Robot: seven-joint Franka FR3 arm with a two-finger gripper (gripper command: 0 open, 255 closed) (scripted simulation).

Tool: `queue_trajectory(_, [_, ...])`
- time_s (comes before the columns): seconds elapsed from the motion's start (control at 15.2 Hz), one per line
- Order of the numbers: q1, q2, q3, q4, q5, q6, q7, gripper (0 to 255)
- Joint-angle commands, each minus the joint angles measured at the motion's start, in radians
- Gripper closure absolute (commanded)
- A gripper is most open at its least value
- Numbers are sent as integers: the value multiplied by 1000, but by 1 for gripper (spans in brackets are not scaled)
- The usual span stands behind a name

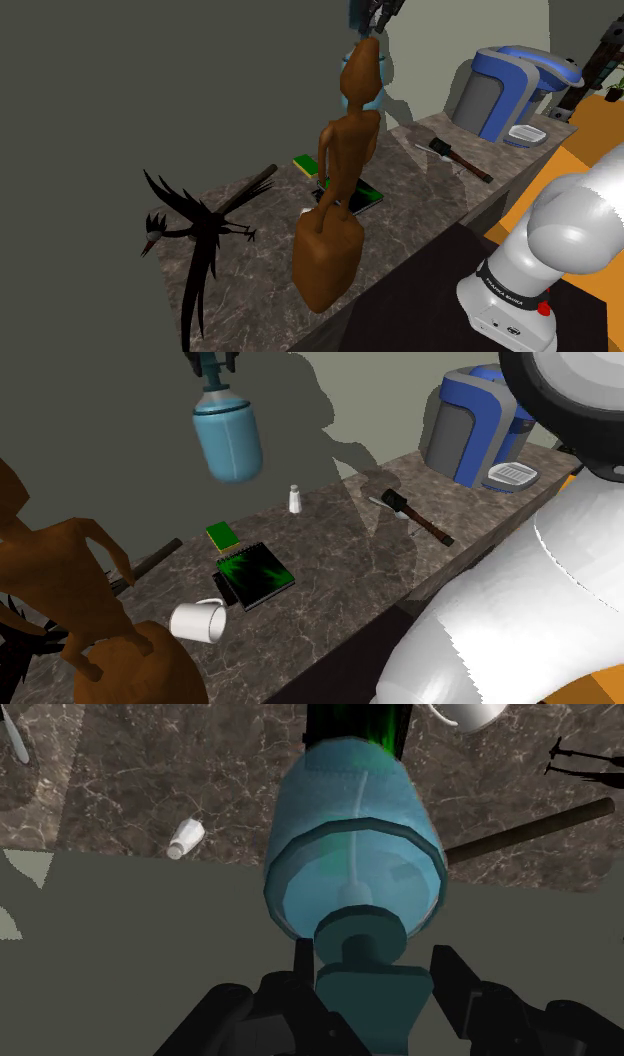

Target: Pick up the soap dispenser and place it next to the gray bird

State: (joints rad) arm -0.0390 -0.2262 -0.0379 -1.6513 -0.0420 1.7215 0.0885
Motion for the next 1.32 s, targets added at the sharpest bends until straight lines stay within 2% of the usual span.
queue_trajectory(0.0, [13, 52, 24, 44, -4, 8, 38, 255])
queue_trajectory(0.33, [47, 200, 72, 188, -25, 8, 121, 255])
queue_trajectory(0.59, [81, 340, 104, 344, -52, -14, 184, 255])
queue_trajectory(0.86, [126, 510, 125, 560, -85, -66, 238, 255])
queue_trajectory(0.92, [139, 561, 129, 631, -95, -87, 249, 255])
queue_trajectory(0.99, [159, 641, 132, 747, -108, -125, 262, 255])
queue_trajectory(1.25, [152, 587, 131, 604, -102, -37, 269, 255])
